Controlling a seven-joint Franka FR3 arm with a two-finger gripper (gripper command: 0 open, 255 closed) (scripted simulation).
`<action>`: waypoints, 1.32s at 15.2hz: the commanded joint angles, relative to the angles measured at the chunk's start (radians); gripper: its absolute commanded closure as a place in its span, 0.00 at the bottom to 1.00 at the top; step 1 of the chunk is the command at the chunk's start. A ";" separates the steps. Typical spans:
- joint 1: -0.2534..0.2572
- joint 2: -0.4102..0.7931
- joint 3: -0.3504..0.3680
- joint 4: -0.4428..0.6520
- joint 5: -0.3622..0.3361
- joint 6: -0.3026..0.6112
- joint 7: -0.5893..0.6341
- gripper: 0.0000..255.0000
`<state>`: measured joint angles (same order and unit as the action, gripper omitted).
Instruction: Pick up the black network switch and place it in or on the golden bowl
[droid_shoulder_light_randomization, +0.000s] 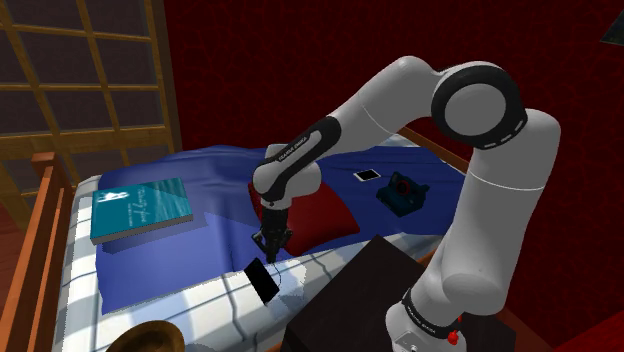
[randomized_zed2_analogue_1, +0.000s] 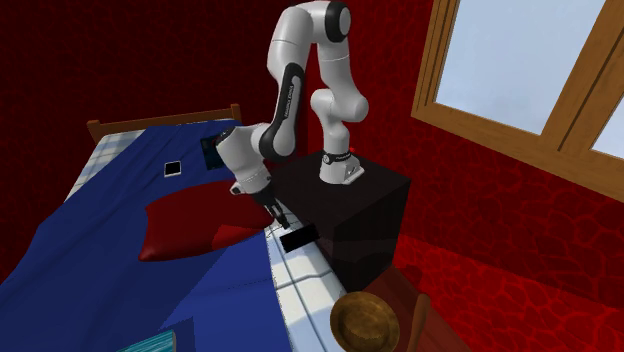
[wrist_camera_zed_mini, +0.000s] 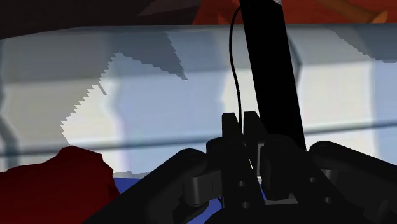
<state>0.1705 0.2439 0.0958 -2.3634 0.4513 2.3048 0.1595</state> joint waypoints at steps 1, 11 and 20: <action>-0.001 -0.024 -0.003 0.001 -0.008 -0.025 0.010 1.00; 0.024 -0.093 0.015 0.034 -0.019 -0.107 0.090 1.00; 0.142 0.013 0.101 0.214 -0.011 -0.106 0.298 1.00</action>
<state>0.2980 0.2450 0.1869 -2.1688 0.4399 2.1968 0.4322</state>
